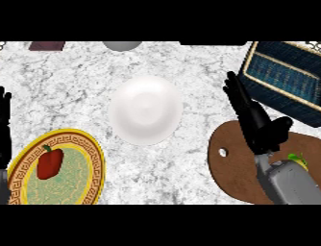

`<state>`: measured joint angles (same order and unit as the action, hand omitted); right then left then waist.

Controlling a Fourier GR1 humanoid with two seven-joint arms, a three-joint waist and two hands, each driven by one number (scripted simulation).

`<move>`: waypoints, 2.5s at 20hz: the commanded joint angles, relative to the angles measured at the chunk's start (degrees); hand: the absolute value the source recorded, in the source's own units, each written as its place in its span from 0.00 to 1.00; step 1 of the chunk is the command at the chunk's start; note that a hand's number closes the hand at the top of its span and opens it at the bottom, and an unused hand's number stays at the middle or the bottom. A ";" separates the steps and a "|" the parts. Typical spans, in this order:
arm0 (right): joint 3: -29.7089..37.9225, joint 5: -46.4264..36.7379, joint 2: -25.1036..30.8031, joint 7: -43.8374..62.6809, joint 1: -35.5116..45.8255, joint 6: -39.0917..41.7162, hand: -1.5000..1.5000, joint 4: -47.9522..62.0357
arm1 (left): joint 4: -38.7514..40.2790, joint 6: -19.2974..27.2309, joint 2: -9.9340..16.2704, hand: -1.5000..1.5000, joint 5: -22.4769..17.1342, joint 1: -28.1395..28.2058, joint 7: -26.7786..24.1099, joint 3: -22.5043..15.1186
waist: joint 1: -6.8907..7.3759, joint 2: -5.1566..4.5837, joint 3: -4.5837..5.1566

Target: Pick the lemon from the cutting board and place it in the basket

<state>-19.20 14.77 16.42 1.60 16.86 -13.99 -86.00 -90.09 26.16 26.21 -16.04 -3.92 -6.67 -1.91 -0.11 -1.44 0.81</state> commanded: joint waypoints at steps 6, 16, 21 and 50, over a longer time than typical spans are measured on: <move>25.80 14.02 17.58 -13.66 0.85 15.13 1.00 0.34 | 6.66 -9.28 3.55 0.50 -2.17 1.22 7.72 -3.36 | -3.92 0.92 -1.22; 4.23 -23.89 12.08 -19.03 -8.53 -0.76 0.00 -5.31 | 10.44 -16.17 2.36 0.50 -3.73 -6.89 16.38 -5.44 | -0.30 1.49 -0.78; 4.17 -23.17 18.73 9.47 -3.59 6.35 0.00 -15.71 | 10.26 -16.45 2.95 0.50 -3.92 -8.00 17.28 -4.42 | -0.79 1.83 -0.63; 40.11 3.95 44.17 42.17 -13.91 47.12 0.00 -29.65 | 10.61 -17.14 0.42 0.50 -1.17 -4.89 16.27 -1.24 | -2.34 2.03 -0.92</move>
<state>13.07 20.77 63.81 47.49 11.74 32.66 -111.93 -78.45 8.01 27.64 -17.74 -10.22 9.38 -3.57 -1.79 0.48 -0.01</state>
